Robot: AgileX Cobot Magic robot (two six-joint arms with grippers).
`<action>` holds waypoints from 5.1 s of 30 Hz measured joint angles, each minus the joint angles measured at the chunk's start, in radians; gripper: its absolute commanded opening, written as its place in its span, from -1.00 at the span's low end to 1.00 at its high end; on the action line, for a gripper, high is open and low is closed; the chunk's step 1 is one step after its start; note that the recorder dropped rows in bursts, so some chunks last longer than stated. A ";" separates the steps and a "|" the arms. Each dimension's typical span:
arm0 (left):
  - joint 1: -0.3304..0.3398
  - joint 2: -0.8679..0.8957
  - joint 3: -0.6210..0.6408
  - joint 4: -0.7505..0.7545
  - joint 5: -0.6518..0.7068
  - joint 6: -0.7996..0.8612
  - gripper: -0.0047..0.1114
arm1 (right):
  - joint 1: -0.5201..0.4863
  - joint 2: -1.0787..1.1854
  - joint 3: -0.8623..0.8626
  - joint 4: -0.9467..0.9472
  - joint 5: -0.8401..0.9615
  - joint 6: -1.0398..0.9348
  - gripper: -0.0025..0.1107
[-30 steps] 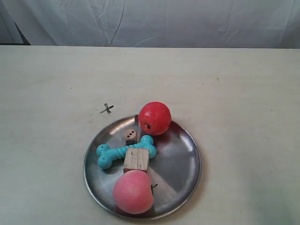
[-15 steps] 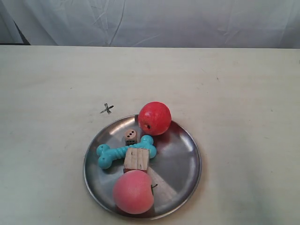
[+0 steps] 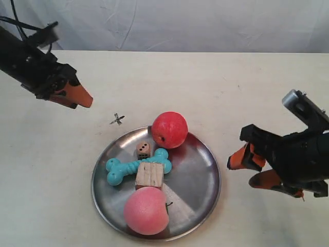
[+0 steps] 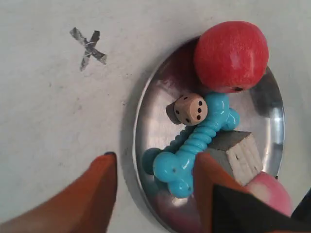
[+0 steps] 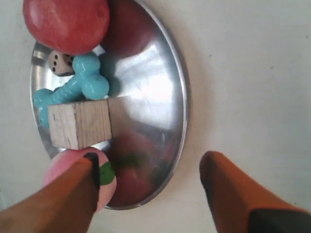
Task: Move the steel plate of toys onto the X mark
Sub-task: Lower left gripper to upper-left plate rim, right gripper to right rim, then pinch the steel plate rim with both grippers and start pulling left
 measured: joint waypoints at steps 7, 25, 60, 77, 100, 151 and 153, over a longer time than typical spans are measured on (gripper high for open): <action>-0.109 0.183 -0.030 0.019 -0.058 0.056 0.00 | 0.214 0.000 0.106 0.168 -0.182 -0.008 0.06; -0.218 0.255 -0.034 0.116 -0.158 0.030 0.00 | 0.304 0.133 0.125 0.230 -0.316 -0.008 0.06; -0.275 0.255 -0.042 0.170 -0.169 -0.030 0.00 | 0.420 0.231 0.090 0.381 -0.438 -0.022 0.06; -0.287 0.255 -0.042 0.210 -0.171 -0.087 0.00 | 0.483 0.295 0.068 0.430 -0.479 -0.022 0.06; -0.303 0.255 -0.042 0.294 -0.205 -0.176 -0.73 | 0.497 0.403 0.011 0.431 -0.501 -0.025 -0.88; -0.288 0.212 -0.051 0.495 0.010 -0.301 -0.92 | 0.495 0.378 -0.030 0.404 -0.336 -0.018 -0.97; -0.288 0.212 -0.060 0.499 0.031 -0.308 -0.92 | 0.495 0.378 -0.030 0.404 -0.328 -0.018 -0.97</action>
